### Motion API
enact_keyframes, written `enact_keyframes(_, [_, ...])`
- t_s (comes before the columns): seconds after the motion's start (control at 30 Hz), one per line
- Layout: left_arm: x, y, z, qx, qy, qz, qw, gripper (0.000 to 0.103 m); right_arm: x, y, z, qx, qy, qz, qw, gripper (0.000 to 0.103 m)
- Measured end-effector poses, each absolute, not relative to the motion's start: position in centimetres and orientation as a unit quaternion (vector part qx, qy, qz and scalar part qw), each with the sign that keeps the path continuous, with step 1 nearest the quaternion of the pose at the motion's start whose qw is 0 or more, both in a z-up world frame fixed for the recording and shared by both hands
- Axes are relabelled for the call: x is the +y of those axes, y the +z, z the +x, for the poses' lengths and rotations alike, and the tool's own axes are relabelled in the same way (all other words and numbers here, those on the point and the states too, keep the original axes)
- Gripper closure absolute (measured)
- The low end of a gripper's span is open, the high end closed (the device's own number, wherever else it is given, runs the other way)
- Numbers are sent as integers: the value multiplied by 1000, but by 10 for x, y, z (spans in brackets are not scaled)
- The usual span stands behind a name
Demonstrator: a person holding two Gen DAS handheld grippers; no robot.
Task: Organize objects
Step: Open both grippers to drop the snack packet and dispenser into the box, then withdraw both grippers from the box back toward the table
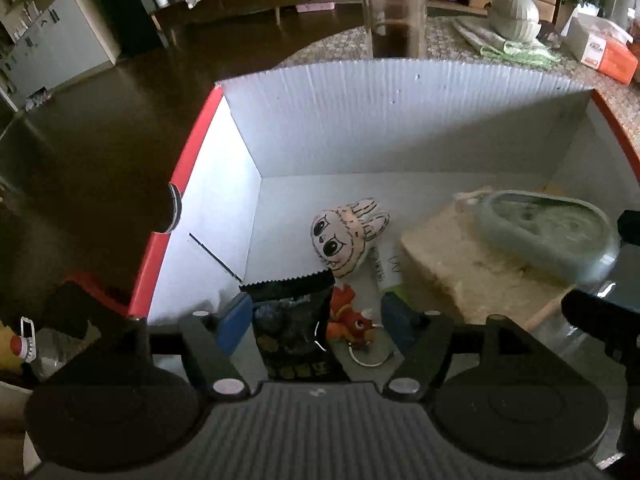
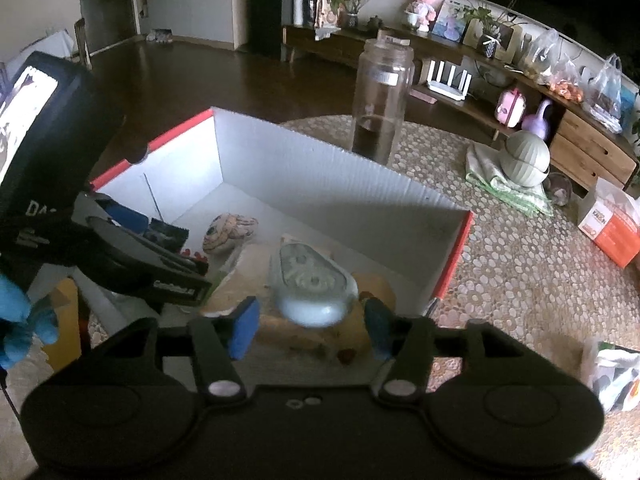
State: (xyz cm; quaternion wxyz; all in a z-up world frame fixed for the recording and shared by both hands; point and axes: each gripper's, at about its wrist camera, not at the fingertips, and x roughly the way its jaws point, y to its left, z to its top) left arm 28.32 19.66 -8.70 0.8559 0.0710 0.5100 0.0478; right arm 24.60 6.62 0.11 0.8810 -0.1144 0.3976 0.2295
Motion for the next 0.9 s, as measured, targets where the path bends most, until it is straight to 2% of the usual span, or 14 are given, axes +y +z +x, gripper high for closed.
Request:
enact_keyframes(0.53, [187, -33, 251, 454, 42, 46, 889, 32, 30, 44, 208, 360, 253, -78, 895, 34])
enact_keyframes(0.9, [156, 1, 212, 422, 19, 45, 905, 32, -7, 67, 169, 332, 263, -77, 902, 27])
